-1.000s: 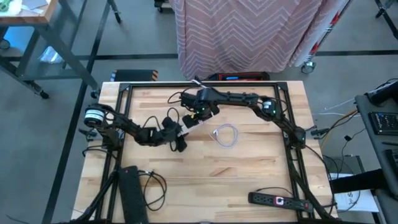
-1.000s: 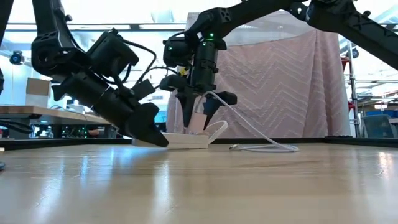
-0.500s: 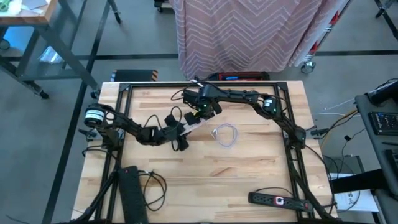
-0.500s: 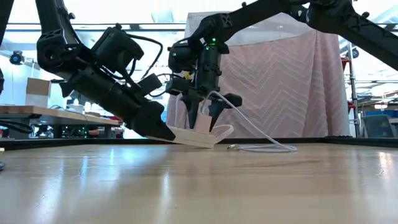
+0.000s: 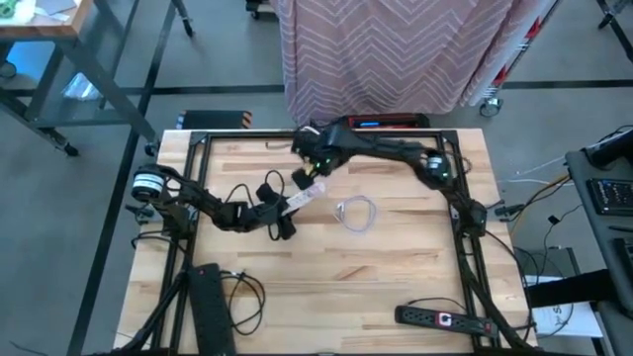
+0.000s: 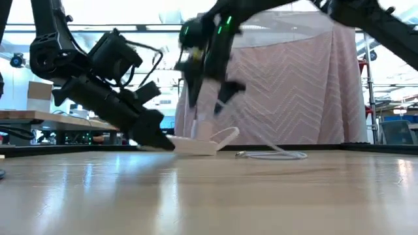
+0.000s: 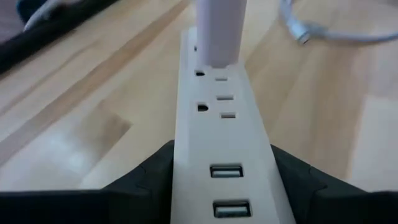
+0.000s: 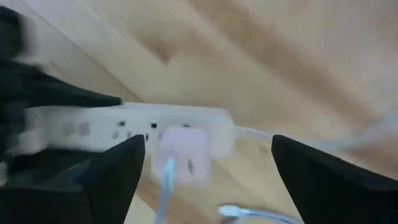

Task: Insert USB
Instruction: Insert the pink charger adapter into the white outlet extension, then insert the left black charger cable into the left black outlet extension

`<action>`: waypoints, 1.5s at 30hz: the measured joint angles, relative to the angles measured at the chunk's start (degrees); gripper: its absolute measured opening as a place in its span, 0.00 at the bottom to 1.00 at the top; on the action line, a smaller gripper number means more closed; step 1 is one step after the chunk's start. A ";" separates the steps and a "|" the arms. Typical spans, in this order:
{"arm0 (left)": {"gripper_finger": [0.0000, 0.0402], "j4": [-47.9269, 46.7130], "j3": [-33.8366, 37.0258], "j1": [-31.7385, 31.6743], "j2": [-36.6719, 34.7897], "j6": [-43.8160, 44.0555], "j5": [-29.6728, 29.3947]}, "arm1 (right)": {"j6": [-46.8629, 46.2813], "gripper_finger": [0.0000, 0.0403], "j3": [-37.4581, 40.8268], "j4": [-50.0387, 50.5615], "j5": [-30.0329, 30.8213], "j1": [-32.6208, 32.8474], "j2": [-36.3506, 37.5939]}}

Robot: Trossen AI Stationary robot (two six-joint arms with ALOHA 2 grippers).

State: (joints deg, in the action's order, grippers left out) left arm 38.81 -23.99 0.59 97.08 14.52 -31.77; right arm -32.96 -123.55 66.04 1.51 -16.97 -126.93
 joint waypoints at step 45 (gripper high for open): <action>0.46 -45.01 15.26 -30.48 -37.20 36.12 -13.80 | 24.06 0.63 74.18 -74.41 19.08 24.35 31.38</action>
State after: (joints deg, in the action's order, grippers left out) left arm -6.21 -8.73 -29.89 59.87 50.64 -45.57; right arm -8.91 -49.38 -8.37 20.59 7.38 -95.54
